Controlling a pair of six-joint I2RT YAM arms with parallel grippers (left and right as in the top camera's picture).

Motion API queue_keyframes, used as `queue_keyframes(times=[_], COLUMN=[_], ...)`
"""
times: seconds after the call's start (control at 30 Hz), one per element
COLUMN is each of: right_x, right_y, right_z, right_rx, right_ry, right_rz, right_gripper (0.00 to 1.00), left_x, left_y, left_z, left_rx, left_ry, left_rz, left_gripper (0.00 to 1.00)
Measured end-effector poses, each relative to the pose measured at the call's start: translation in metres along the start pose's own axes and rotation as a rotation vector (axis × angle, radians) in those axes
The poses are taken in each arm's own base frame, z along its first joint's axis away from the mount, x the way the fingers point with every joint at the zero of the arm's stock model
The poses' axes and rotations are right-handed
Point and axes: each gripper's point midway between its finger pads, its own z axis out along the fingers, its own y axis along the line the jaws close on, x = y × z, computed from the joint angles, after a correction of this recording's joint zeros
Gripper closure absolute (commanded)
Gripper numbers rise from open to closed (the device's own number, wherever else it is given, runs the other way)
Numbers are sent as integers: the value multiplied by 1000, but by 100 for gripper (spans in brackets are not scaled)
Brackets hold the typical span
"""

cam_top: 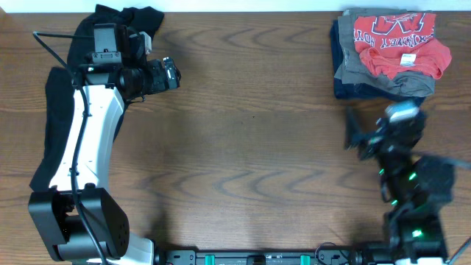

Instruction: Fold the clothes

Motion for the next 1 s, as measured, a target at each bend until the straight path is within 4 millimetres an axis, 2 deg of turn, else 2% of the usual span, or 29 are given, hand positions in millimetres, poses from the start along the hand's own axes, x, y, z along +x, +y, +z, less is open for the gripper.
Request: queue_keyframes(times=[0.17,0.37,0.57,0.77,1.0], right_x=[56,89,123,131,114], right_y=[5,2,7,8,7], right_z=[-12,-27,-33,-37,-40], right_rx=[37,93,90,90,95], right_ry=[42,27,75,79,-2], right_rz=[66,108,125,125,119], right_gripper=[1,1,1,1,1], left_x=[0,0,0,0,0], left_y=[0,0,0,0,0], left_z=[0,0,0,0,0], left_rx=[0,0,0,0,0], left_ry=[0,0,1,1,1], left_rz=[0,0,0,0,0], left_gripper=[2,2,2,2,2])
